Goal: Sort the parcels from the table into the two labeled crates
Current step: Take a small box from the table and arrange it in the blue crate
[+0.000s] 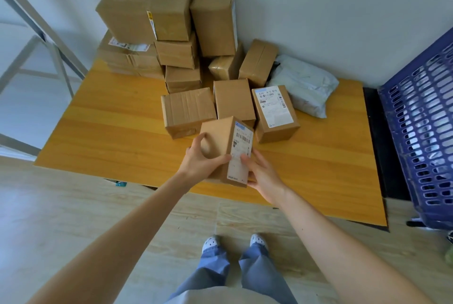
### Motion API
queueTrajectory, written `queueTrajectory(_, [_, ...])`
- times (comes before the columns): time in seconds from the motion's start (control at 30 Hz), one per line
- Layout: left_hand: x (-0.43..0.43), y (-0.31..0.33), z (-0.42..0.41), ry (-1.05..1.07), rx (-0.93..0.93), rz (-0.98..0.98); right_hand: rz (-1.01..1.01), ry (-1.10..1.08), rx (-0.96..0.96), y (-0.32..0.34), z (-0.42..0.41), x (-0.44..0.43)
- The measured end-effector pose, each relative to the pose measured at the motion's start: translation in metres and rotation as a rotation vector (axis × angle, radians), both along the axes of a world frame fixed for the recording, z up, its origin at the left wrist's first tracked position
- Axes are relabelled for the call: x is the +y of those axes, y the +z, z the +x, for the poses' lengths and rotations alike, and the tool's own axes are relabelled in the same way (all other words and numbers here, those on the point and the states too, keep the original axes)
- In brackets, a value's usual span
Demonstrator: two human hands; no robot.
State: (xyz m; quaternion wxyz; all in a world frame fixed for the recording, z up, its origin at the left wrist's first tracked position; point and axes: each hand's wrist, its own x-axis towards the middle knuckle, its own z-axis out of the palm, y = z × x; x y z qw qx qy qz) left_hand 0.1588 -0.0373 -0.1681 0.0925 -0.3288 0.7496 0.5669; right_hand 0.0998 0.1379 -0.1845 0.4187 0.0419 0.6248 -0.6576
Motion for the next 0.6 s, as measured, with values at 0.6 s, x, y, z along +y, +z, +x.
queueTrajectory(0.6, [-0.015, 0.086, 0.001, -0.126, 0.437, 0.410, -0.255, 0.005, 0.270, 0.094, -0.019, 0.015])
